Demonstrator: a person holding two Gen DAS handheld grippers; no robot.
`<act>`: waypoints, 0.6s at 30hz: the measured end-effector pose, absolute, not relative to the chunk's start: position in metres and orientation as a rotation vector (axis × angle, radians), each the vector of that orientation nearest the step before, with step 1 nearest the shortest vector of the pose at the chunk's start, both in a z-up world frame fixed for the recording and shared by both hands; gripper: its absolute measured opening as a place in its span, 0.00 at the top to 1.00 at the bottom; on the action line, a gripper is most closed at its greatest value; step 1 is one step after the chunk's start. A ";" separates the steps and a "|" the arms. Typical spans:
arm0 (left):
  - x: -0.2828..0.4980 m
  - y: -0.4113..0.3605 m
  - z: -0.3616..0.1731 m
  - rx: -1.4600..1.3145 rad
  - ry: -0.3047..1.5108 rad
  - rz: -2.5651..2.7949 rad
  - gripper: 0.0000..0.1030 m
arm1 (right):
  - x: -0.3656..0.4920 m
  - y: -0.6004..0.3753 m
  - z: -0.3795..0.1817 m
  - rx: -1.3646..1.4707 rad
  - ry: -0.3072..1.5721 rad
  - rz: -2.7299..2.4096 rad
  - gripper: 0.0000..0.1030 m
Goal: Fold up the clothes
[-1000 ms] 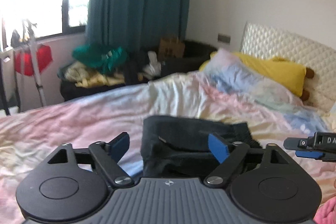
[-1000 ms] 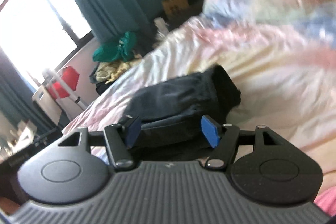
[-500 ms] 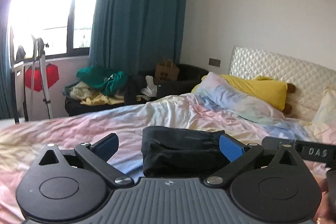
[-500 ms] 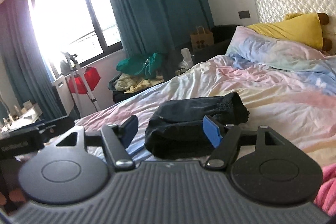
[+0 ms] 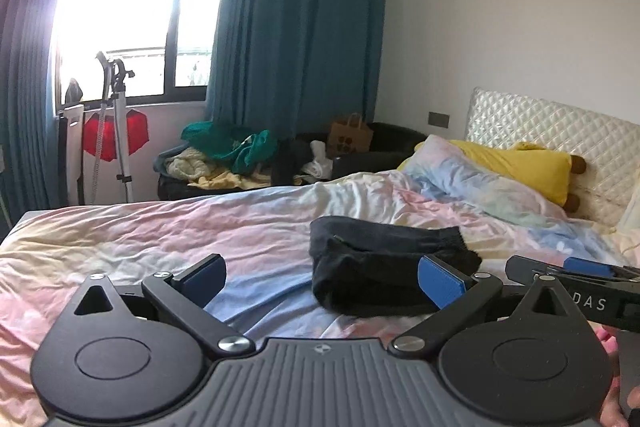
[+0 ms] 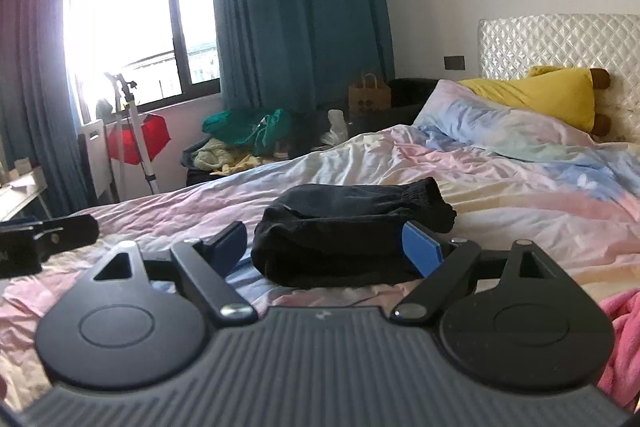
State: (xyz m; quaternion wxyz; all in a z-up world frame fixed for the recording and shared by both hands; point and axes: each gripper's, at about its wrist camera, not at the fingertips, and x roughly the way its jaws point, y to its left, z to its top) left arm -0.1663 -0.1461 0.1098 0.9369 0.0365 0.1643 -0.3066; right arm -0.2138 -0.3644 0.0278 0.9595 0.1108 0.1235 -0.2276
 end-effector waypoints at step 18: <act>-0.151 -0.146 0.066 0.130 0.394 -0.581 0.00 | -0.204 -0.326 -0.007 0.073 0.239 -0.538 0.16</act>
